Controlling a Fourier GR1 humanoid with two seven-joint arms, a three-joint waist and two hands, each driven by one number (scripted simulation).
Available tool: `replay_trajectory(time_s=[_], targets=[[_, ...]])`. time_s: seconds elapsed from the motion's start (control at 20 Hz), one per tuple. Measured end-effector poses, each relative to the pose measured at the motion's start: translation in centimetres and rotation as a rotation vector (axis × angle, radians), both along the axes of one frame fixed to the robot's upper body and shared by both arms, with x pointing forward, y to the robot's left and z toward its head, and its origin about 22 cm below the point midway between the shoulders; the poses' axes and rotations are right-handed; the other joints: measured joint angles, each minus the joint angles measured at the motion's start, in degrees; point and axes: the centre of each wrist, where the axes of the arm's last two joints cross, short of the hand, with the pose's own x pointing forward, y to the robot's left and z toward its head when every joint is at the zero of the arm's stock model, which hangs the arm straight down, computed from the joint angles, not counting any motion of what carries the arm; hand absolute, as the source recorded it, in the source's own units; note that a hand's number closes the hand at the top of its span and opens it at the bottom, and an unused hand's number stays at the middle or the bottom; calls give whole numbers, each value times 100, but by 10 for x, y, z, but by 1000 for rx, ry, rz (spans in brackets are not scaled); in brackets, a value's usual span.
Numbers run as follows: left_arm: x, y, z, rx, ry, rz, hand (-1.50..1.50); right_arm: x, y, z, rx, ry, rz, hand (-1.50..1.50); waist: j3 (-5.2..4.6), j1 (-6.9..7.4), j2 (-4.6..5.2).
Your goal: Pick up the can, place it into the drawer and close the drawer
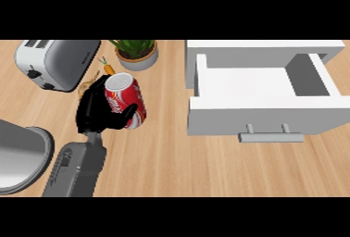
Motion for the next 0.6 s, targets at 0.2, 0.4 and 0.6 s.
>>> replay_trajectory(time_s=[0.2,0.4,0.6], targets=[[8,-12,38,22,-19,-10,150,6,0,0,5,1,-9,-150,-1,10,0],[12,-34,61,39,-39,-18,150,4,-3,0,6,-2,-9,-150,0,-7,2],[22,-54,92,65,-56,-22,150,2,-1,-3,4,0,-5,-150,1,-25,3]])
